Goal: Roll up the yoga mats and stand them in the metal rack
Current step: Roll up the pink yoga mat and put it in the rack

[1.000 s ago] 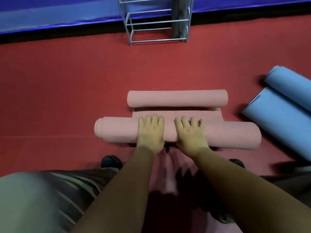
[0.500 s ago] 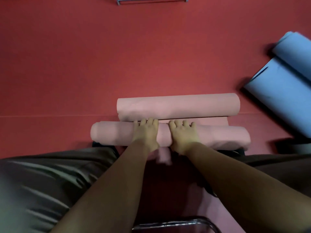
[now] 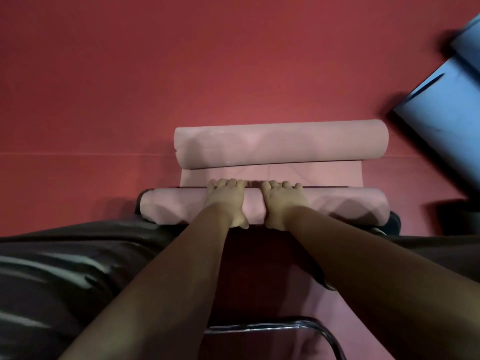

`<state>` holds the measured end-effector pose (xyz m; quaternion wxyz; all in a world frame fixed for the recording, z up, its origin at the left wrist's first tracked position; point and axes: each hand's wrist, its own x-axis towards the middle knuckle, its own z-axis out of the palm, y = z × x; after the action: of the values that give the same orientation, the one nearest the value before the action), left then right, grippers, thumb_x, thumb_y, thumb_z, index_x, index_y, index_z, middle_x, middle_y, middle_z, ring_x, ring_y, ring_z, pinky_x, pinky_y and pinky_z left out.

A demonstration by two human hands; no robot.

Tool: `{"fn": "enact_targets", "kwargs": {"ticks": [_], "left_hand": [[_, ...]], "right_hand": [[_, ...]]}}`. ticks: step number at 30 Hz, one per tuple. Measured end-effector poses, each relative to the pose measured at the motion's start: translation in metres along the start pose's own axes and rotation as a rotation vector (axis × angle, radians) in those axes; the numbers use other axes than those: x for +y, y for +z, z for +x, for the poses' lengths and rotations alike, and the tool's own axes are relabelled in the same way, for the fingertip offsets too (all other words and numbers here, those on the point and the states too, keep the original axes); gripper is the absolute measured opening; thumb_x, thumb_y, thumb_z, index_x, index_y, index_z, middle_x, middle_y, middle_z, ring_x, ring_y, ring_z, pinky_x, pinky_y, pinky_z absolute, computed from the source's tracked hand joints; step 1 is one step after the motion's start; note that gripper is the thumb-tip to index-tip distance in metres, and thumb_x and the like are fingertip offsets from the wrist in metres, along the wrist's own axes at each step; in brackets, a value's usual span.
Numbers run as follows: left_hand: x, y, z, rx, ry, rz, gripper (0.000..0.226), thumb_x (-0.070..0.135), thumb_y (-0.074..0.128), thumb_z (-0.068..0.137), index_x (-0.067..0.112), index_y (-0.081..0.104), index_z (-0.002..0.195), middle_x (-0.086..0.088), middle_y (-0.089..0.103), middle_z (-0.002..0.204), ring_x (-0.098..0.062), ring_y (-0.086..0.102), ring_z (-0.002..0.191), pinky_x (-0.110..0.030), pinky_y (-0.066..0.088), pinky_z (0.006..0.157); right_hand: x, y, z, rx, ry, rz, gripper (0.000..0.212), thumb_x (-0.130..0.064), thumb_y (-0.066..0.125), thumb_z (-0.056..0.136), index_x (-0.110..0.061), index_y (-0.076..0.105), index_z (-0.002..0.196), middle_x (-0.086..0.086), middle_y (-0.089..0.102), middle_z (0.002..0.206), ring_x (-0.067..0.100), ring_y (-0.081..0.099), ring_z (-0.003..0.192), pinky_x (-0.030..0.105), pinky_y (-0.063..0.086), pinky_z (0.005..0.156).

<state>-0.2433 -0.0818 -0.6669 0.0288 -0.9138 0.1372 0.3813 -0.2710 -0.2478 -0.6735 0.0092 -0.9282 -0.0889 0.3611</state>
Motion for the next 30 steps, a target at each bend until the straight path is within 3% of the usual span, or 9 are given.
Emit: {"fn": "enact_targets", "kwargs": {"ticks": [4, 12, 20, 25, 30], "left_hand": [[-0.003, 0.006, 0.002, -0.017, -0.013, -0.058, 0.112, 0.059, 0.096, 0.059, 0.017, 0.041, 0.146, -0.008, 0.050, 0.151, -0.031, 0.040, 0.144, -0.045, 0.028, 0.124], [-0.003, 0.015, 0.008, -0.098, -0.001, -0.108, 0.119, 0.056, 0.101, 0.049, 0.020, 0.043, 0.147, -0.007, 0.048, 0.155, -0.031, 0.042, 0.145, -0.044, 0.034, 0.117], [-0.003, 0.025, 0.025, -0.180, -0.032, -0.132, 0.126, 0.055, 0.103, 0.042, 0.024, 0.042, 0.147, -0.005, 0.047, 0.155, -0.029, 0.043, 0.147, -0.042, 0.037, 0.117], [-0.007, 0.025, 0.032, -0.185, -0.045, -0.140, 0.122, 0.059, 0.102, 0.041, 0.028, 0.048, 0.146, -0.004, 0.048, 0.155, -0.029, 0.040, 0.148, -0.043, 0.038, 0.117], [-0.009, 0.019, 0.032, -0.170, -0.082, -0.127, 0.106, 0.063, 0.098, 0.048, 0.033, 0.060, 0.141, -0.008, 0.035, 0.152, -0.035, 0.026, 0.146, -0.049, 0.030, 0.122]], "right_hand": [[-0.004, 0.003, 0.008, -0.060, 0.005, 0.004, 0.090, -0.044, 0.083, 0.074, -0.015, 0.036, 0.145, 0.009, 0.051, 0.150, 0.035, 0.050, 0.136, 0.056, 0.038, 0.113], [-0.006, 0.005, 0.016, -0.182, -0.016, 0.030, 0.111, -0.045, 0.097, 0.062, -0.018, 0.030, 0.146, 0.006, 0.048, 0.155, 0.033, 0.047, 0.142, 0.052, 0.038, 0.112], [-0.011, 0.010, 0.024, -0.255, 0.015, 0.043, 0.129, -0.047, 0.100, 0.060, -0.016, 0.022, 0.158, 0.009, 0.040, 0.162, 0.037, 0.038, 0.150, 0.053, 0.032, 0.121], [-0.010, 0.006, 0.031, -0.254, 0.025, 0.076, 0.137, -0.047, 0.101, 0.058, -0.024, 0.019, 0.165, 0.007, 0.028, 0.169, 0.038, 0.034, 0.153, 0.052, 0.031, 0.123], [-0.011, 0.003, 0.033, -0.192, 0.055, 0.035, 0.127, -0.057, 0.097, 0.055, -0.036, 0.031, 0.162, 0.008, 0.030, 0.160, 0.037, 0.036, 0.144, 0.051, 0.035, 0.117]]}}
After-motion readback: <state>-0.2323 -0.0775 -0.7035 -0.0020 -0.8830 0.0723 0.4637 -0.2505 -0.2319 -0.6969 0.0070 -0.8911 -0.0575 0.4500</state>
